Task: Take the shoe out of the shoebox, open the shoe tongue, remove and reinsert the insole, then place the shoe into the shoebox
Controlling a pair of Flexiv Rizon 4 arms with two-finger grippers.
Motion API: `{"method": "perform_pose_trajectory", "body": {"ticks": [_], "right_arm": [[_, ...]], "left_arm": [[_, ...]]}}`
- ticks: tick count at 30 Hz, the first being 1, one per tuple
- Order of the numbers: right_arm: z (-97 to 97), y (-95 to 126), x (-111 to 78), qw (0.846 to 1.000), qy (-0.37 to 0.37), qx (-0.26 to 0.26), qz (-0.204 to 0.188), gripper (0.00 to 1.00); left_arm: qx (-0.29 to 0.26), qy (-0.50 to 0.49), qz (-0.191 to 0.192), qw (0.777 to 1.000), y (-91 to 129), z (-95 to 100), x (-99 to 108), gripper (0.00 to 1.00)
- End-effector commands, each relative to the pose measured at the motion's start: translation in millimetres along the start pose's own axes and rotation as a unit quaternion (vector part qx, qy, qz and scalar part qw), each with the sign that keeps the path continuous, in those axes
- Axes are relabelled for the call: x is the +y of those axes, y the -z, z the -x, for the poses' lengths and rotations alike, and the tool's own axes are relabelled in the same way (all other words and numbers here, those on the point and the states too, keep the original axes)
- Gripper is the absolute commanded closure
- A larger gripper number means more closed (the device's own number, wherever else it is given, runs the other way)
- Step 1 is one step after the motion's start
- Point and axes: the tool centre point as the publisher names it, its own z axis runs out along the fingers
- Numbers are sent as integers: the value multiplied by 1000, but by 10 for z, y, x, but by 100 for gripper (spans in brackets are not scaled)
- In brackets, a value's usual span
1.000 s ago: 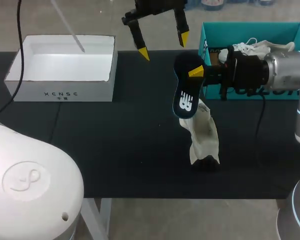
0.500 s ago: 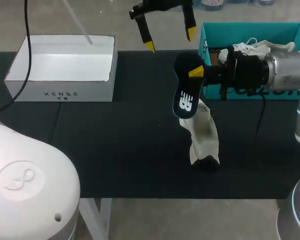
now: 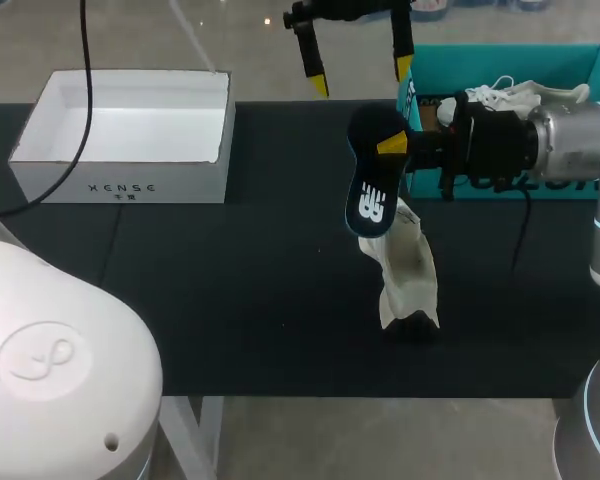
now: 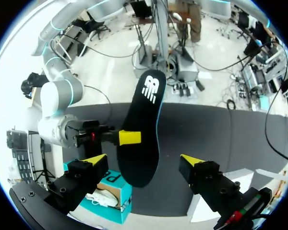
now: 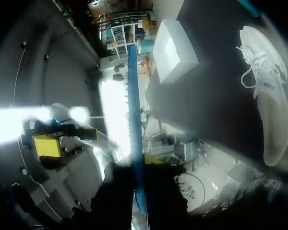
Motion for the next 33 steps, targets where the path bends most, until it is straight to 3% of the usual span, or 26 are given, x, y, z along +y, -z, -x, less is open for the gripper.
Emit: {"method": "perform_pose_trajectory", "body": {"ticks": [1,15,25,33], "right_arm": [[3,-6,2,1000,0,0,0,100],[2,3,9,1000,1,-7,2,100],[177,188,-70,1000,-9,-18,13,100],[173,196,-100,1000,-7,-22,9,100]], "left_arm": [[3,-1,2,1000,16,9,-11,0],[3,-1,2,1000,16,9,-11,0],[3,-1,2,1000,16,9,-11,0],[3,-1,2,1000,16,9,-11,0]]}}
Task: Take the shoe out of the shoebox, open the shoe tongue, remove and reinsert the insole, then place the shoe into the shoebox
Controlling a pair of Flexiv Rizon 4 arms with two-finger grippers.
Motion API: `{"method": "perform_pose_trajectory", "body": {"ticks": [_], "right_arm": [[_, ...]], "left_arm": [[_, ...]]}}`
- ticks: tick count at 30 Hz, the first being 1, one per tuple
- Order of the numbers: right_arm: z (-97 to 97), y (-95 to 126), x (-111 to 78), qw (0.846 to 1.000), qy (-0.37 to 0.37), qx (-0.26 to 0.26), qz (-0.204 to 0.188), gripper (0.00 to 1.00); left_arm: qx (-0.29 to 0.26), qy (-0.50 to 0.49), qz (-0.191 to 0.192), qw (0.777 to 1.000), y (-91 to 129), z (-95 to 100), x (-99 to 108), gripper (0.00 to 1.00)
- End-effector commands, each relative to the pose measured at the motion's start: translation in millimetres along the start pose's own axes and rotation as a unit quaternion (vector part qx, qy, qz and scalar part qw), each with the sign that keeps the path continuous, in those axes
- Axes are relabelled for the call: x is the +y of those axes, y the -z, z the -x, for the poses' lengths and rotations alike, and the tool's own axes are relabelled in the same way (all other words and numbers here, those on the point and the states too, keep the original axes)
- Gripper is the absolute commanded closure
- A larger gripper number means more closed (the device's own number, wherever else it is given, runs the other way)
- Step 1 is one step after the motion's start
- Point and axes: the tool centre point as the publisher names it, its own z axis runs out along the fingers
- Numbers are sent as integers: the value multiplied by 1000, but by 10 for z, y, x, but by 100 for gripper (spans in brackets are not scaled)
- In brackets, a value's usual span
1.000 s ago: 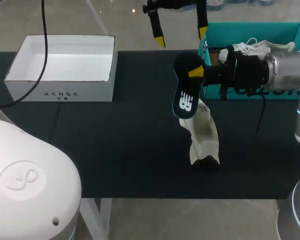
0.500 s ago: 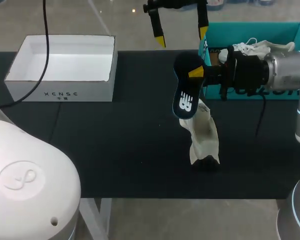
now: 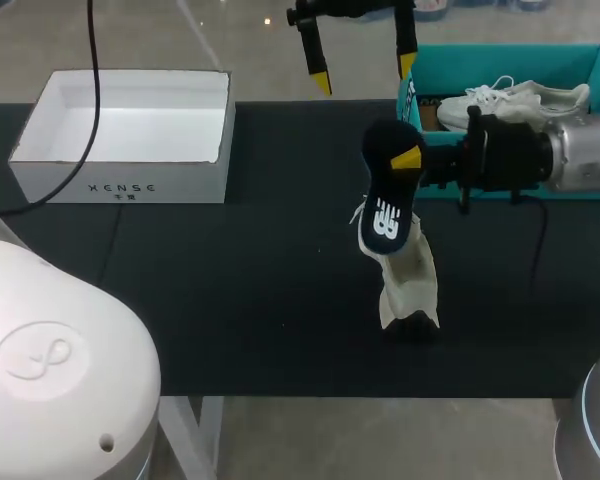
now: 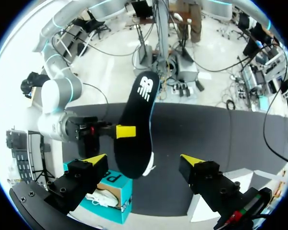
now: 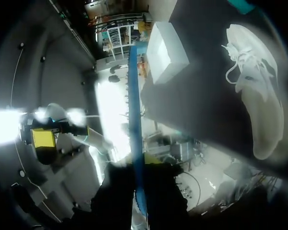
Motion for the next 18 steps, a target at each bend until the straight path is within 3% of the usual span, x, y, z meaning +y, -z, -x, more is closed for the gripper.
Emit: {"method": "perform_pose_trajectory", "body": {"ticks": [1,10,12,15,17,18], "right_arm": [[-16,9,-18,1000,-1,-3,1,100],[-16,9,-18,1000,-1,-3,1,100],[-16,9,-18,1000,-1,-3,1,100],[-16,9,-18,1000,-1,-3,1,100],[-16,9,-18,1000,-1,-3,1,100],[-16,9,-18,1000,-1,-3,1,100]], "left_arm": [[0,0,2,1000,4,-14,-7,0],[0,0,2,1000,4,-14,-7,0],[-14,-13,16,1000,-11,-7,-41,0],[-107,-62,22,992,28,-62,-115,0],[-203,-137,-4,969,42,-158,-211,0],[-233,-154,4,960,42,-217,-242,0]]}}
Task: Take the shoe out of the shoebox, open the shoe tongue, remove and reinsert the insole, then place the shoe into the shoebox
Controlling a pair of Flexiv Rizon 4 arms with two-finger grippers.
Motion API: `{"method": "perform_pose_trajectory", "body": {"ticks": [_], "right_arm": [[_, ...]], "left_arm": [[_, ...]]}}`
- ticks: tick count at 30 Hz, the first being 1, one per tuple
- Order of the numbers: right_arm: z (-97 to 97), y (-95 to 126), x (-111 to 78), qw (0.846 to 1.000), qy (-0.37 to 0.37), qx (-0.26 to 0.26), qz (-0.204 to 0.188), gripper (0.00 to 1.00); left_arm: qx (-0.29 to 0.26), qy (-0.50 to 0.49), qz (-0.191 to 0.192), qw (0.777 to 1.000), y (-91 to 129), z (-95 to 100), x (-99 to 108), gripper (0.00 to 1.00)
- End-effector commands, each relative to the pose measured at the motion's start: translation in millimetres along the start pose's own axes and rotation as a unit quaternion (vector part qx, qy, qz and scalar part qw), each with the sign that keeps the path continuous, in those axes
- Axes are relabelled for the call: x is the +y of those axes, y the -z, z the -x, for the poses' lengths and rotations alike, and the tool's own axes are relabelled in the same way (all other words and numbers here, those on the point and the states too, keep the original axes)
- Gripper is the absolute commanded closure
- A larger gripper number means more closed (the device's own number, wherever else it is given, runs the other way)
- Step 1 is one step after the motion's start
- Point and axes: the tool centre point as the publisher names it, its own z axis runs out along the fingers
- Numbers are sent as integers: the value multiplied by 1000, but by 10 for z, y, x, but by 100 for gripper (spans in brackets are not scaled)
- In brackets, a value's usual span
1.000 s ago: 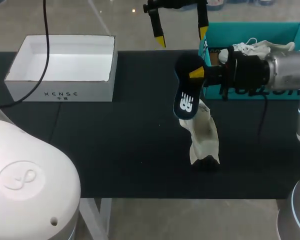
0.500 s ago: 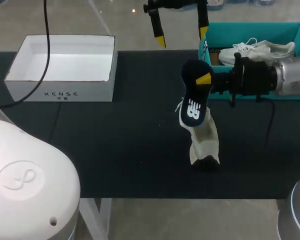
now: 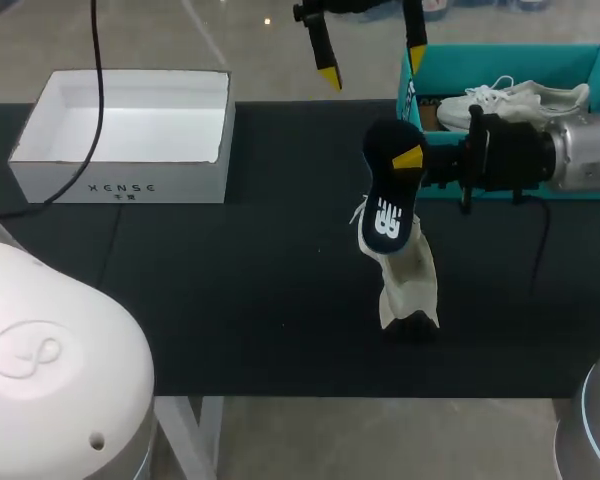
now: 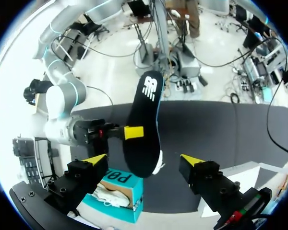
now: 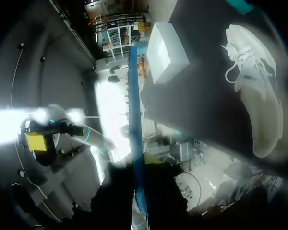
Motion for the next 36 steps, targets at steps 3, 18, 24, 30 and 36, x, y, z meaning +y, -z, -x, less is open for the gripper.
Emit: {"method": "perform_pose_trajectory", "body": {"ticks": [3,18,24,30,36], "right_arm": [[-2,-5,-2,1000,0,-2,0,100],[-2,-5,-2,1000,0,-2,0,100],[-2,-5,-2,1000,0,-2,0,100],[-2,-5,-2,1000,0,-2,0,100],[-2,-5,-2,1000,0,-2,0,100]], "left_arm": [[-308,-146,4,940,-43,-526,-285,0],[-534,-29,117,837,-352,-1049,-493,0],[-570,-2,113,814,-439,-1169,-481,0],[-605,14,107,789,-470,-1185,-484,0],[-623,9,91,777,-477,-1102,-441,0]]}}
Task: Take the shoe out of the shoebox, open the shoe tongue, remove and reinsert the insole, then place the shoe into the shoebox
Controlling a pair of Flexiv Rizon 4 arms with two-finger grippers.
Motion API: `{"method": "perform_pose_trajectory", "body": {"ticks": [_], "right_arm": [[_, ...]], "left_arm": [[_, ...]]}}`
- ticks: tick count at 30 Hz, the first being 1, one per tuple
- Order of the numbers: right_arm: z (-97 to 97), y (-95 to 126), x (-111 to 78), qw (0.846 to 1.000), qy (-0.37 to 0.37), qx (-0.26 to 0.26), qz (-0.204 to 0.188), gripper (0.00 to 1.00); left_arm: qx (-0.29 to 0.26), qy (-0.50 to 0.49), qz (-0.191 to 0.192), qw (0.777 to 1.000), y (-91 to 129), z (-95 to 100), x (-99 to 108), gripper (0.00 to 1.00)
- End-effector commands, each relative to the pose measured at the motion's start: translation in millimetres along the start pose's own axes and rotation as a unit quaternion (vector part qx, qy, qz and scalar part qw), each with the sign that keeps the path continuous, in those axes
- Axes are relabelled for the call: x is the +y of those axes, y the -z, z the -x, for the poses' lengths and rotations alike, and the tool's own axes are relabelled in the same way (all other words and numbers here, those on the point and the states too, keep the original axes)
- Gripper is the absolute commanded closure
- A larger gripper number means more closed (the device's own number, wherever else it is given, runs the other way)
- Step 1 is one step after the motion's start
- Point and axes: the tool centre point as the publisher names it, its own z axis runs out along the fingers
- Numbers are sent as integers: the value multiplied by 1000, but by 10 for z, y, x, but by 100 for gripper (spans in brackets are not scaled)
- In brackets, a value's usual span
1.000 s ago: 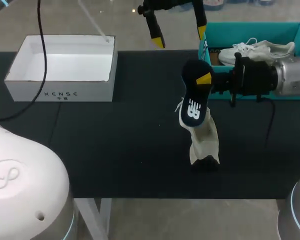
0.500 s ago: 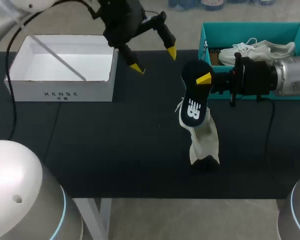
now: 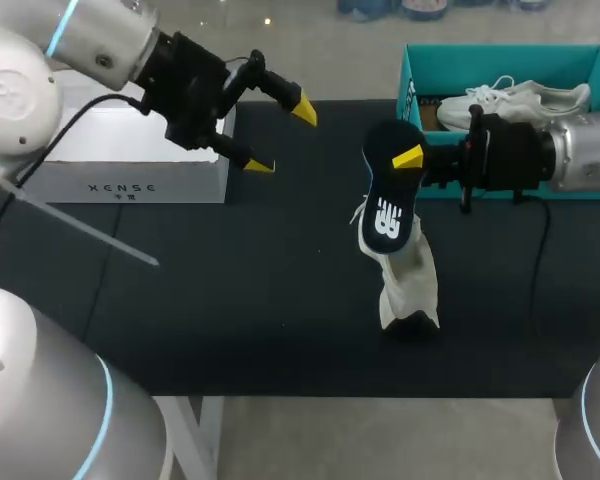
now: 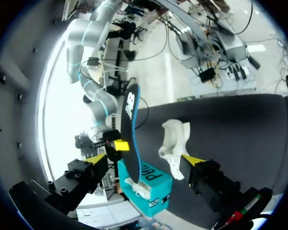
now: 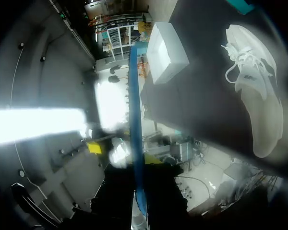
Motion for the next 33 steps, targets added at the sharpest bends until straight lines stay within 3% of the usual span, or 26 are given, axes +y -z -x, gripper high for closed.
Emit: {"method": "perform_pose_trajectory", "body": {"ticks": [1,22,33], "right_arm": [[-2,-4,-1,1000,0,-2,0,100],[-2,-4,-1,1000,0,-2,0,100],[-2,-4,-1,1000,0,-2,0,100]], "left_arm": [[-309,15,56,949,-76,-50,-33,0],[-284,3,41,958,-114,-5,89,0],[-269,4,13,963,-415,87,212,0]]}}
